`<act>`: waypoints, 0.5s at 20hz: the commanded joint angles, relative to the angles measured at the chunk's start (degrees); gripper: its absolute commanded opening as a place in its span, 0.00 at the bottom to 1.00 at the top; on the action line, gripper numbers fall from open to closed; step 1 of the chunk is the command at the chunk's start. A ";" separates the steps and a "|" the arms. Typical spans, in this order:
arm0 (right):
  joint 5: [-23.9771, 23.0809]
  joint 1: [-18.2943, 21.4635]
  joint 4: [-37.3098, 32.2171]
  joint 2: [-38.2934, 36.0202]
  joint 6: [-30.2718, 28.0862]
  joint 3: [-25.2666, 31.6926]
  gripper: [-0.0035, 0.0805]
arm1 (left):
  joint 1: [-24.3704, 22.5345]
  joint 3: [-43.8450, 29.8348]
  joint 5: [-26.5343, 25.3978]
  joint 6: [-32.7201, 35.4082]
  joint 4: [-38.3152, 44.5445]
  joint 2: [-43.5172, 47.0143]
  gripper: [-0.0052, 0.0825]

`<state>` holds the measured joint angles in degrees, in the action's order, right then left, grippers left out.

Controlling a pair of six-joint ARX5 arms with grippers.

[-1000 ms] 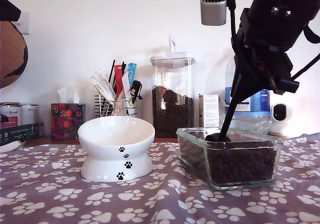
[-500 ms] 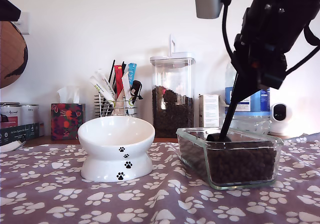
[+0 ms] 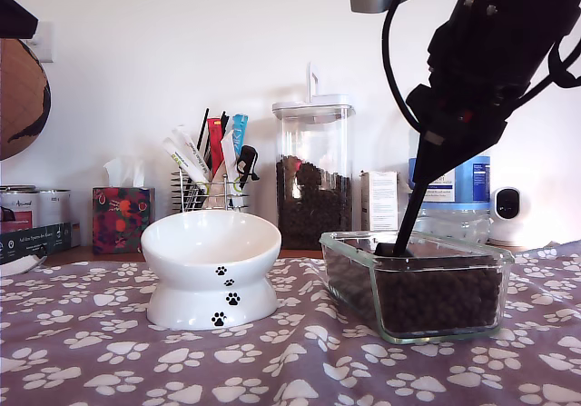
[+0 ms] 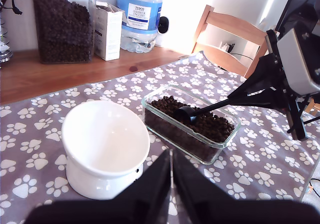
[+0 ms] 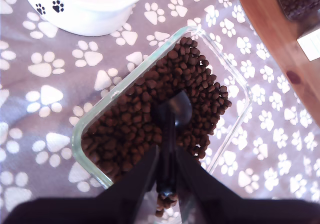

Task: Measure one spoon of cat food and pour it into the food bowl

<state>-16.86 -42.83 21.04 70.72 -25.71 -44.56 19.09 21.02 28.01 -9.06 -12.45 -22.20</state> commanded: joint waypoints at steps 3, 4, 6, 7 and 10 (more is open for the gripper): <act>1.29 -0.26 1.62 0.15 4.76 -0.55 0.03 | 0.20 -0.15 0.09 -0.15 0.26 0.15 0.04; 1.27 -0.15 1.86 0.15 6.58 -0.55 0.03 | 0.20 -0.17 0.09 -0.15 0.26 0.15 0.04; 1.29 0.09 2.14 0.15 10.03 -0.55 0.03 | 0.20 -0.15 0.09 -0.15 0.26 0.15 0.04; 1.27 0.28 2.34 0.15 12.00 -0.55 0.03 | 0.20 -0.15 0.09 -0.15 0.26 0.15 0.04; 1.27 1.07 3.04 0.15 16.81 -0.55 0.03 | 0.20 -0.15 0.09 -0.15 0.26 0.15 0.04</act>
<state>-16.78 -41.89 23.42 70.70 -10.07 -44.91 19.09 21.02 28.01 -9.06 -12.47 -22.20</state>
